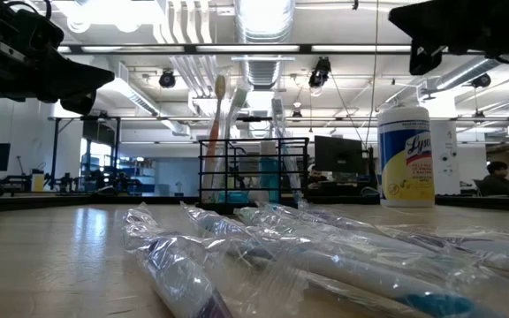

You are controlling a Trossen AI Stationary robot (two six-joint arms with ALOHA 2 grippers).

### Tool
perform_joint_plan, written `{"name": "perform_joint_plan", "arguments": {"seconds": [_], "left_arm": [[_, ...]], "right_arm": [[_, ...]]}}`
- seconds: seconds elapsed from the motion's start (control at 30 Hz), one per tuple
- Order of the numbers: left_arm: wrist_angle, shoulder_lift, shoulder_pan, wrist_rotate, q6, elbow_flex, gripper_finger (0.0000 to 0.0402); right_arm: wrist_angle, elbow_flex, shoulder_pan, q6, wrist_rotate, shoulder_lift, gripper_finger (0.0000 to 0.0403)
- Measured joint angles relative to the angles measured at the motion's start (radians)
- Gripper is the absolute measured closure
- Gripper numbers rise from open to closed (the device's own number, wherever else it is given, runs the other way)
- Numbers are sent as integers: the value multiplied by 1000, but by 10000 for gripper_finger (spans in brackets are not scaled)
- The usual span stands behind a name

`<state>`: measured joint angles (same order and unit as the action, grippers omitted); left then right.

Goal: Pick & Place toothbrushing station
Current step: Put the right purple toothbrush into the black wire organizer

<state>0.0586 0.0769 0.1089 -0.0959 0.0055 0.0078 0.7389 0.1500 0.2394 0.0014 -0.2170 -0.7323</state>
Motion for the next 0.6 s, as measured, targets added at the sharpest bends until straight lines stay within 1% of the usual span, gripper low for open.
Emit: {"name": "perform_joint_plan", "arguments": {"seconds": [0.07,0.17,0.23,0.33,0.43,0.6], "left_arm": [[0,0,0,0,0,0,388],[0,0,0,0,-1,0,389],[0,0,0,0,-5,-1,389],[0,1,0,0,-7,-1,388],[0,1,0,0,-6,-1,388],[0,3,0,0,0,1,388]], "right_arm": [[-100,57,0,12,11,-23,394],[-387,206,8,90,15,-87,394],[-591,317,24,172,15,-158,394],[-828,474,62,301,16,-296,394],[-986,619,113,384,16,-436,394],[-1140,845,202,449,16,-620,394]]}}
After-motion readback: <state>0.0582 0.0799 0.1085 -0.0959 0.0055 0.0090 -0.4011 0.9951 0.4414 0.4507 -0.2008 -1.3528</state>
